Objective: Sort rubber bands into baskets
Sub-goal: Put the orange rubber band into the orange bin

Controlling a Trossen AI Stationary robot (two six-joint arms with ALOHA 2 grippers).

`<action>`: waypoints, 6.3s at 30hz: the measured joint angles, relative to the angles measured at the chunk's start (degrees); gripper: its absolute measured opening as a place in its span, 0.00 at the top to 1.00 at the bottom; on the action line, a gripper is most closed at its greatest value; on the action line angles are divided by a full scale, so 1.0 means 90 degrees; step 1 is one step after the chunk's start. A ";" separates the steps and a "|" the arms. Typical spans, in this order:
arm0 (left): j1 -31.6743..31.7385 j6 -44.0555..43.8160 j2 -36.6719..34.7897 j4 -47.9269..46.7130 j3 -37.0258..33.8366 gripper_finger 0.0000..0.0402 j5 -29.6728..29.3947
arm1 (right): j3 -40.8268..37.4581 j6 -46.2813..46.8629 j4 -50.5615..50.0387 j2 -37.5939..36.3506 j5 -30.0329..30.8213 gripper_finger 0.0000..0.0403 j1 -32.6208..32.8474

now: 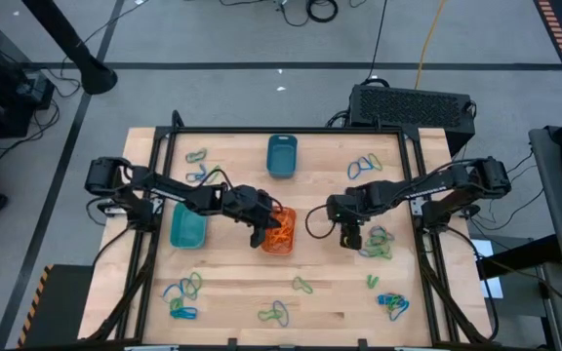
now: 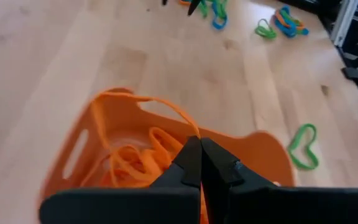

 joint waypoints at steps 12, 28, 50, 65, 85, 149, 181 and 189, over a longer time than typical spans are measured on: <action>0.0128 0.0510 0.0000 -0.0026 0.0000 1.00 -0.0024 | 0.0000 0.1634 -0.2740 -0.0149 0.0000 0.64 0.0061; 0.0130 0.0645 0.0002 -0.0024 0.0000 0.98 -0.0005 | -0.0935 0.1560 -0.2373 -0.0163 -0.0012 0.64 0.0054; 0.0118 0.0691 -0.0215 0.0000 0.0005 0.57 -0.0538 | -0.1375 0.1325 -0.1765 -0.0163 -0.0042 0.91 0.0056; 0.0120 0.0866 -0.0379 -0.0068 0.0005 0.57 -0.0538 | -0.1357 0.1563 -0.1810 -0.0163 -0.0163 0.72 0.0056; 0.0124 0.1021 -0.0385 -0.0211 0.0005 0.57 -0.0655 | -0.1129 0.1773 -0.2041 -0.0160 0.0008 0.78 0.0053; -0.0399 -0.1884 -0.0154 0.1909 -0.0002 0.57 -0.0494 | 0.1377 -0.0013 0.2068 -0.0121 0.1217 1.00 0.0912; -0.0441 -0.2004 0.1263 0.3152 0.0641 0.57 -0.0035 | 0.1375 -0.0013 0.1831 -0.0121 0.1214 1.00 0.0585; -0.0429 -0.1843 0.1263 0.3113 0.0653 0.69 0.0059 | 0.1374 -0.0108 0.1805 -0.0121 0.1212 1.00 0.0585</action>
